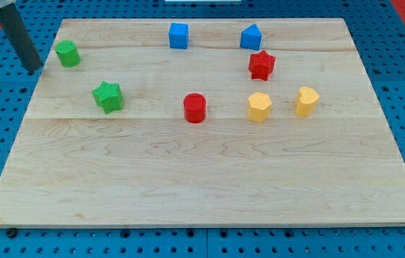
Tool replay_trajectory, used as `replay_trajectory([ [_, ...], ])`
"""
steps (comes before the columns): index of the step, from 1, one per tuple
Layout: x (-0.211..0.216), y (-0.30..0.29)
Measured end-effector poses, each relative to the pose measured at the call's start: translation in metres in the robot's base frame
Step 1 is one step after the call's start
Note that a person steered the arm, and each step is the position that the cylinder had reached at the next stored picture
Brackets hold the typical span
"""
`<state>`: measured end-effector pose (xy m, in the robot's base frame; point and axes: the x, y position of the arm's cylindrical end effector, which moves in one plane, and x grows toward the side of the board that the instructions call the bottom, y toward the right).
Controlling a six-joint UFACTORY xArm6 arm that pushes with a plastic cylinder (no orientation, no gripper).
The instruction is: Push the green circle towards the green star
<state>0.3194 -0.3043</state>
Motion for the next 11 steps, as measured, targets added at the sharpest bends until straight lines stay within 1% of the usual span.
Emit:
replay_trajectory([
  [1, -0.019, 0.021],
  [2, -0.036, 0.061],
  [3, -0.057, 0.053],
  [4, -0.047, 0.053],
  [5, -0.019, 0.062],
  [6, -0.022, 0.074],
  [7, -0.041, 0.059],
  [8, -0.073, 0.105],
  [9, -0.066, 0.120],
  [10, -0.027, 0.131],
  [11, -0.042, 0.115],
])
